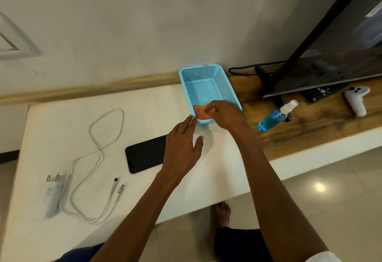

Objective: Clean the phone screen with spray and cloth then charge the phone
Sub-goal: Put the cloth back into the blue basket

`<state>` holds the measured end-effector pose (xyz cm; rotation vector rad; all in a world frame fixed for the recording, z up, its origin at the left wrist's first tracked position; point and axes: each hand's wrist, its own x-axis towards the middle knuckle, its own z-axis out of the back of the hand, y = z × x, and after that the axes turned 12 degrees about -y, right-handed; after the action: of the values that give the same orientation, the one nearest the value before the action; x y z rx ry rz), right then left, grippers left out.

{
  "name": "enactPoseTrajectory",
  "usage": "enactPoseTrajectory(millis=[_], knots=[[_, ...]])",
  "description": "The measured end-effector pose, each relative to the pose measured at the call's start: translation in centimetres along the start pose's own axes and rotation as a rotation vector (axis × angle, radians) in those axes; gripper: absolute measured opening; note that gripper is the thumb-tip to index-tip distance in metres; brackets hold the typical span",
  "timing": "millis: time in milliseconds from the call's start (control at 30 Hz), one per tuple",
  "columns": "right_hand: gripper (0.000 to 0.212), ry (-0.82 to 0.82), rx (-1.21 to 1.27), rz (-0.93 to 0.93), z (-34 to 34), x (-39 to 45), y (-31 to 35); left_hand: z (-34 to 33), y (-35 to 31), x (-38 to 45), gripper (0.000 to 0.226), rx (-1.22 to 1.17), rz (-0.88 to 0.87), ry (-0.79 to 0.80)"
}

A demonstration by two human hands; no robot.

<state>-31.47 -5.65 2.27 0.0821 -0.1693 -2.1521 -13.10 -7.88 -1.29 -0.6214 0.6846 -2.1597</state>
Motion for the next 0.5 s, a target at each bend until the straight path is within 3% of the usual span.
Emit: enactPoseTrajectory(millis=[133, 267, 433, 500], knots=[[0.025, -0.071, 0.255, -0.246, -0.2, 1.0, 0.5, -0.1, 0.1, 0.0, 0.058, -0.007, 0.022, 0.005], [0.038, -0.005, 0.405, -0.362, 0.3, 2.5, 0.8, -0.1, 0.2, 0.1, 0.058, 0.015, 0.007, 0.019], [0.013, 0.005, 1.068, -0.499, 1.9, 3.4, 0.0, 0.0, 0.6, 0.1, 0.058, 0.032, -0.005, 0.028], [0.018, 0.029, 1.146, -0.524, 2.0, 3.7, -0.4, 0.0, 0.6, 0.1, 0.058, 0.027, -0.008, 0.030]])
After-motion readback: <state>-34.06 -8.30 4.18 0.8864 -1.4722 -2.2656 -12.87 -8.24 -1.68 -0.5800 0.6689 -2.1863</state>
